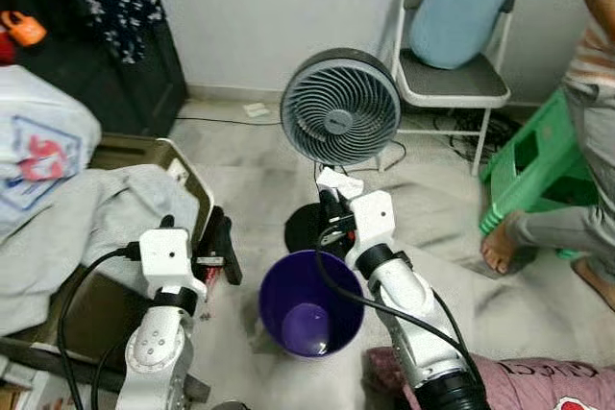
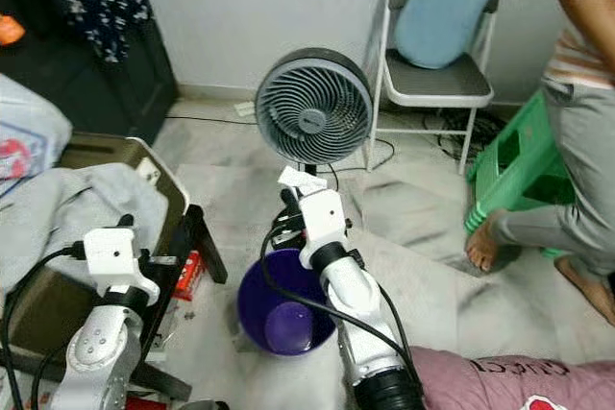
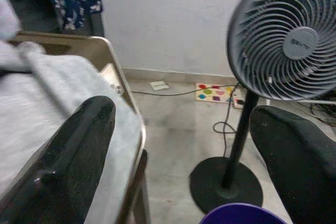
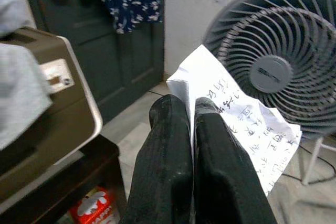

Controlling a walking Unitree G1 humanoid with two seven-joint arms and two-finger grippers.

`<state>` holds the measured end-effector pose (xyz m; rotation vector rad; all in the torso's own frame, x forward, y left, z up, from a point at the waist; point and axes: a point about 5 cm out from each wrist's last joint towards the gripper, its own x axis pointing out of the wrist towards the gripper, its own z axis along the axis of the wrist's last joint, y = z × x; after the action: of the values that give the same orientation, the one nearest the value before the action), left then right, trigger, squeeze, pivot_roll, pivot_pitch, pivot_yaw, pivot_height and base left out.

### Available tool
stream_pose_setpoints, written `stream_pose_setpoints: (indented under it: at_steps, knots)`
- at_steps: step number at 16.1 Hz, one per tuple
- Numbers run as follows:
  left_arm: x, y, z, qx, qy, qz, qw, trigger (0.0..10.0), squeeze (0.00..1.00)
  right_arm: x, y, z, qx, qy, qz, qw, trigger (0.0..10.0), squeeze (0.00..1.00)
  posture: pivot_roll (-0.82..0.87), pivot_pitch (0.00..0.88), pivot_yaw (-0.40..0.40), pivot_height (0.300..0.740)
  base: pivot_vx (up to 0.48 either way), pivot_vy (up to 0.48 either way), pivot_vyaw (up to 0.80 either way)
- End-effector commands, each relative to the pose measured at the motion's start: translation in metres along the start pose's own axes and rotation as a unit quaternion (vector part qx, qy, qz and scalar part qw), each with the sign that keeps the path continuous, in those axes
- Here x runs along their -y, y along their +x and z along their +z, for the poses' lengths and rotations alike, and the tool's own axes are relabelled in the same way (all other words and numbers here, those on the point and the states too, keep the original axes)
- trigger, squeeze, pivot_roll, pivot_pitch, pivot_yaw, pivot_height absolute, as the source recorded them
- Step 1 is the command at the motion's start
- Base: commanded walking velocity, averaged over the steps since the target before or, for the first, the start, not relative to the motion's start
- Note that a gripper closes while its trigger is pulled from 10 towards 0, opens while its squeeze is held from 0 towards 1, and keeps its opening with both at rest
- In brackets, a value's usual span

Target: Clean up the room

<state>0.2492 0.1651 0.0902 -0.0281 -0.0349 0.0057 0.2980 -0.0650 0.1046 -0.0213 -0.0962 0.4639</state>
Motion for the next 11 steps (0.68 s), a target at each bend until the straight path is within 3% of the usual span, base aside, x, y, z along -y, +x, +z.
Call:
stream_pose_setpoints:
  at_steps: [1,4,6,8,11]
  knots:
    - [-0.002,-0.001,-0.001,-0.001,0.0,-0.008,1.0,10.0,0.0,-0.002,0.0,-0.001,-0.002,0.004,0.002,1.0,10.0,0.0,0.1,0.137,-0.003,0.74,0.0,0.0,0.0]
    - [-0.001,-0.002,0.012,0.029,0.015,-0.094,0.995,10.0,0.0,0.002,-0.001,-0.008,-0.026,0.004,-0.023,0.999,10.0,0.0,0.11,0.14,0.0,0.74,0.0,0.0,0.0]
    - [-0.011,-0.007,0.014,0.025,0.044,-0.145,0.988,10.0,0.0,0.01,-0.005,-0.022,-0.074,0.038,-0.08,0.993,10.0,0.0,0.12,0.146,0.004,0.74,0.0,0.0,0.0]
    - [-0.02,-0.014,0.013,0.014,0.061,-0.173,0.983,10.0,0.0,0.008,-0.011,-0.033,-0.11,0.051,-0.104,0.987,10.0,0.0,0.12,0.164,0.023,0.74,0.0,0.0,0.0]
    - [-0.017,-0.02,0.015,0.009,0.066,-0.206,0.976,10.0,0.0,0.014,-0.022,-0.041,-0.128,0.053,-0.14,0.98,10.0,0.0,0.11,0.192,0.062,0.74,0.0,0.0,0.0]
